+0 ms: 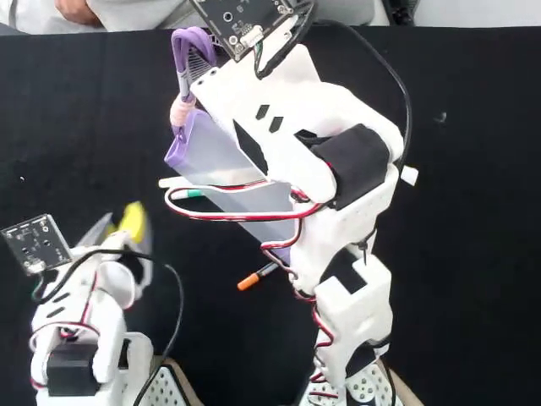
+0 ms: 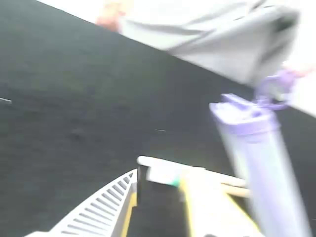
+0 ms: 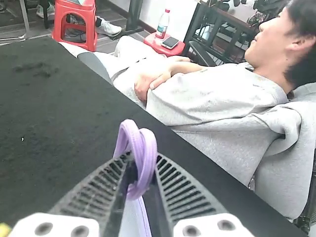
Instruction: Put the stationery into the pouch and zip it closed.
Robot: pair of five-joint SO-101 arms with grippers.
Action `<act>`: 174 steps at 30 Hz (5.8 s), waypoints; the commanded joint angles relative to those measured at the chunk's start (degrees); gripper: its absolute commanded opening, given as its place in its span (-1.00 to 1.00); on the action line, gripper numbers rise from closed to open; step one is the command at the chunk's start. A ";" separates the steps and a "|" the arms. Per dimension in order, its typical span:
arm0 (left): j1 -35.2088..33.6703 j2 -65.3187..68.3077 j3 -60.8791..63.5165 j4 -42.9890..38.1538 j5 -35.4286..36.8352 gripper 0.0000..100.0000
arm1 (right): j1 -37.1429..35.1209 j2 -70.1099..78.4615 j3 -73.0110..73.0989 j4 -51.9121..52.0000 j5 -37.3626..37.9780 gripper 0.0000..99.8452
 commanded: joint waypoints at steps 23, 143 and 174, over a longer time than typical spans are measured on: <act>17.36 -0.09 19.03 -37.27 19.16 -0.44 | 0.62 -4.97 -2.77 -3.87 -3.69 -0.98; 23.25 3.08 -21.14 -30.33 -18.46 -0.94 | 53.36 -8.57 65.01 -56.70 4.75 -0.96; 23.60 14.68 -20.62 -30.77 -18.02 -0.94 | 13.71 -24.75 35.03 -4.13 4.84 -0.19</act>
